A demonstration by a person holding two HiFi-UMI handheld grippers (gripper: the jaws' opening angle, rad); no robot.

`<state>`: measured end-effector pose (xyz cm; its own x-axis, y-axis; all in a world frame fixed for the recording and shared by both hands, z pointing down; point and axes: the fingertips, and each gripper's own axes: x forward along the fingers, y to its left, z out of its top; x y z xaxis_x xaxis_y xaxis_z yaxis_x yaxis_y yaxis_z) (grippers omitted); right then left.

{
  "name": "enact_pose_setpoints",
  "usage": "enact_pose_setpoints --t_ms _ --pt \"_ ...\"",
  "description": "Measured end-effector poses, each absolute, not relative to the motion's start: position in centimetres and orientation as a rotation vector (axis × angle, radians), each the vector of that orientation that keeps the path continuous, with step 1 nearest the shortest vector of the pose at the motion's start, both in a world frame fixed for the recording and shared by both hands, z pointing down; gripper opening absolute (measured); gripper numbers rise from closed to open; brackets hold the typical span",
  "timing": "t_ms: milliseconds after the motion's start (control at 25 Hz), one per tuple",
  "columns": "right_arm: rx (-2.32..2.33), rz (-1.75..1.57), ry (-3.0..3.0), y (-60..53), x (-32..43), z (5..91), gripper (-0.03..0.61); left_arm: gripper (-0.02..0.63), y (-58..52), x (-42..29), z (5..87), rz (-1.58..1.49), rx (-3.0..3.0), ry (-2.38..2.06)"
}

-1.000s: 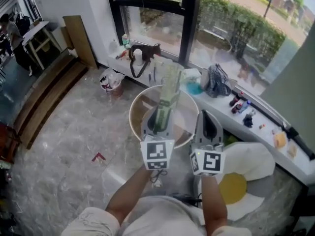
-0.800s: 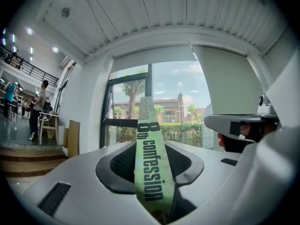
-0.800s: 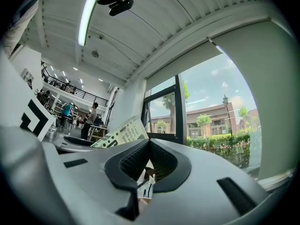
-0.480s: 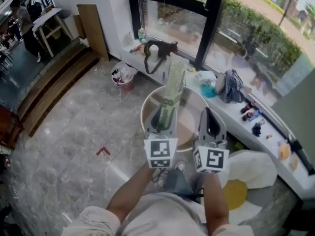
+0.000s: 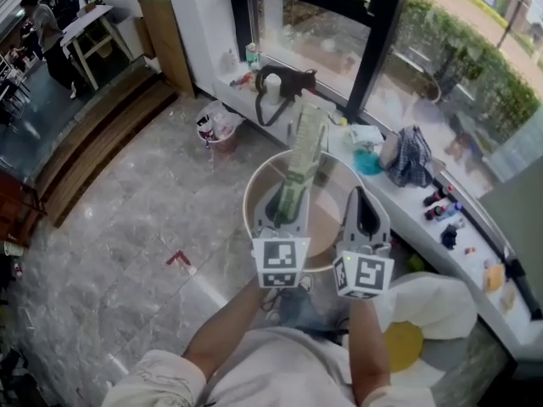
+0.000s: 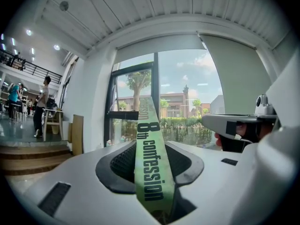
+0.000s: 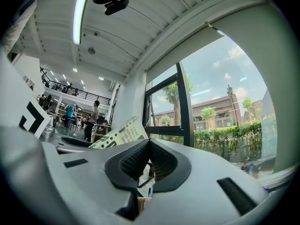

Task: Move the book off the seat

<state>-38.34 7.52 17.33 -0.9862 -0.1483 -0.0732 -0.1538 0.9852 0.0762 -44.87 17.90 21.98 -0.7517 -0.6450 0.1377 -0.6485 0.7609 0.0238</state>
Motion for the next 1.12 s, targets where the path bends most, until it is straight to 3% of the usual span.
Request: enact_pose_setpoints --t_ms 560,1120 --pt "-0.144 -0.004 3.182 -0.9 -47.3 23.8 0.003 0.166 10.2 -53.3 28.3 0.063 0.891 -2.702" --pt "-0.065 -0.123 3.336 -5.7 -52.6 32.7 0.003 0.166 5.6 -56.7 38.8 -0.023 0.779 -2.493"
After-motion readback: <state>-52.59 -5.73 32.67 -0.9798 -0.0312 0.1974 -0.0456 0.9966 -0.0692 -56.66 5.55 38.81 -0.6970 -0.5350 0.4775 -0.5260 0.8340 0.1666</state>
